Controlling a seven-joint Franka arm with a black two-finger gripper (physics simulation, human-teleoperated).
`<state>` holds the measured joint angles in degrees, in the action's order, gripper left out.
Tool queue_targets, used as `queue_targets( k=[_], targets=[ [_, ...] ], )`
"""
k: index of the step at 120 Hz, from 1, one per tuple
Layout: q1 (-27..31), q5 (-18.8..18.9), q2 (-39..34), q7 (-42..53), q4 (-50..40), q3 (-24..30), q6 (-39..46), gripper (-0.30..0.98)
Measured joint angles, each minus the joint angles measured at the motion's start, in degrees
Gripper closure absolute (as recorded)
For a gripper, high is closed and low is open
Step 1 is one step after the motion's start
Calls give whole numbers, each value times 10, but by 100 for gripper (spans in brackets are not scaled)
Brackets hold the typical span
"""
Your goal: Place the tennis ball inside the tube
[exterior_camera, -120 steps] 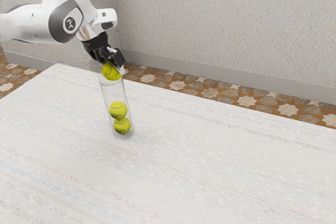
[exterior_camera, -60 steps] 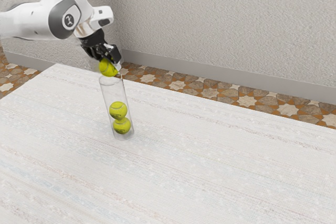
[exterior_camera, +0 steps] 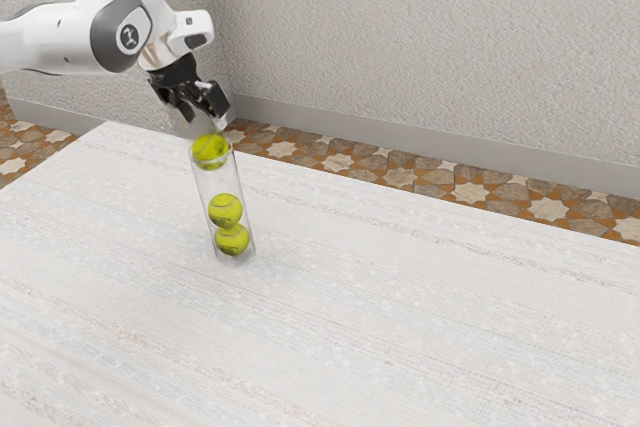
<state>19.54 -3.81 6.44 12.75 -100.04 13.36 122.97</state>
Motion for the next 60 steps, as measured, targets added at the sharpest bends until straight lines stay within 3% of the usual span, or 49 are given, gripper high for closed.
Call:
queue_targets(
  k=[23,49,53,60],
  targets=[
    [7,6,-18,7,0,1,-20,5],
    [20,33,-90,-10,44,7,-144,2],
    [-10,46,-95,-19,63,-11,-167,1],
    [-129,51,-102,-33,81,-93,-202,1]
  ],
)
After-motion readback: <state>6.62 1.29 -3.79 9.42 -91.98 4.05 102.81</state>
